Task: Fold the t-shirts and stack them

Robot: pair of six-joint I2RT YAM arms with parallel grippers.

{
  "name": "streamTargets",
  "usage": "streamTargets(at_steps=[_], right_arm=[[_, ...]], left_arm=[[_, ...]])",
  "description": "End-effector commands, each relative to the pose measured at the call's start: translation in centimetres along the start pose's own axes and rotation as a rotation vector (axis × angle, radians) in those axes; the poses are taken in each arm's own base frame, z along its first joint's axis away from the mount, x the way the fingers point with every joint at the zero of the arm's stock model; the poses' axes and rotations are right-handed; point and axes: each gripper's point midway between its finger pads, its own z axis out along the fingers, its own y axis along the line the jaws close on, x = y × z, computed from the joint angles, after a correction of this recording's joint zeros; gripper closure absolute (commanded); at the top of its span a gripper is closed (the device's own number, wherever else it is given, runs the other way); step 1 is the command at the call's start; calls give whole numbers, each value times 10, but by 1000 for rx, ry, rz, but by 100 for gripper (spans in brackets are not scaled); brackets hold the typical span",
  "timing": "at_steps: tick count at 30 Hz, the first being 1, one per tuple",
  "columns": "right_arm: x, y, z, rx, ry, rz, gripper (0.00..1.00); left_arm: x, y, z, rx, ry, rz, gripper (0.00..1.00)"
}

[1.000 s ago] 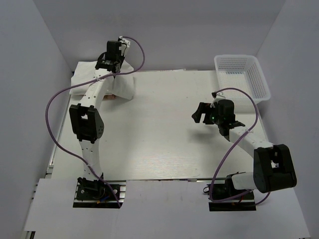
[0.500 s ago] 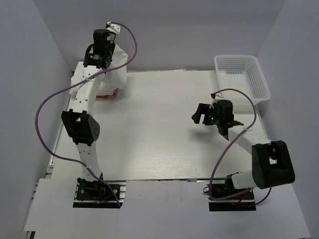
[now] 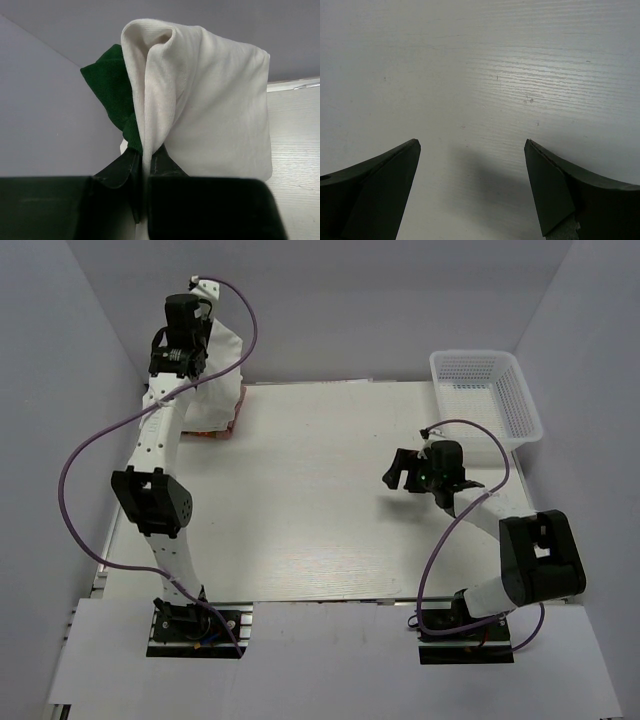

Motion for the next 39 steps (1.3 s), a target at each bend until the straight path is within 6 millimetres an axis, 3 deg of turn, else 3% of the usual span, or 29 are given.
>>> streamTargets(at_steps=[1,2,7,8,17,23,27,30,31,32,37,39], right_arm=[[-20,7,3,-17,-38,-7,10],[-23,8,4,-15,-42,-6,10],[-20,4,12,1,-4,3,10],[-20,5,13,-3,-2,0,10],[-20,3,24,13,42,11,10],[-25,3,29,14,43,19,10],[-26,2,34,16,52,26,10],[-25,4,37,13,63,23,10],[-25,3,36,13,61,23,10],[-24,3,36,16,63,25,10],[-26,4,31,15,53,17,10],[-27,6,28,9,47,14,10]], left_arm=[[-17,28,-8,-55,-72,-48,100],[-9,36,-4,-61,-59,-61,100],[22,29,32,-37,-10,-54,100],[30,38,39,-49,-2,-61,100],[55,68,90,-111,-28,-97,100],[91,68,126,-130,6,-89,100],[102,76,137,-147,5,-96,97],[125,74,149,-163,38,-116,60],[122,78,148,-183,31,-119,38],[123,79,148,-193,33,-133,1],[123,79,143,-189,43,-162,0],[111,75,134,-171,26,-170,0]])
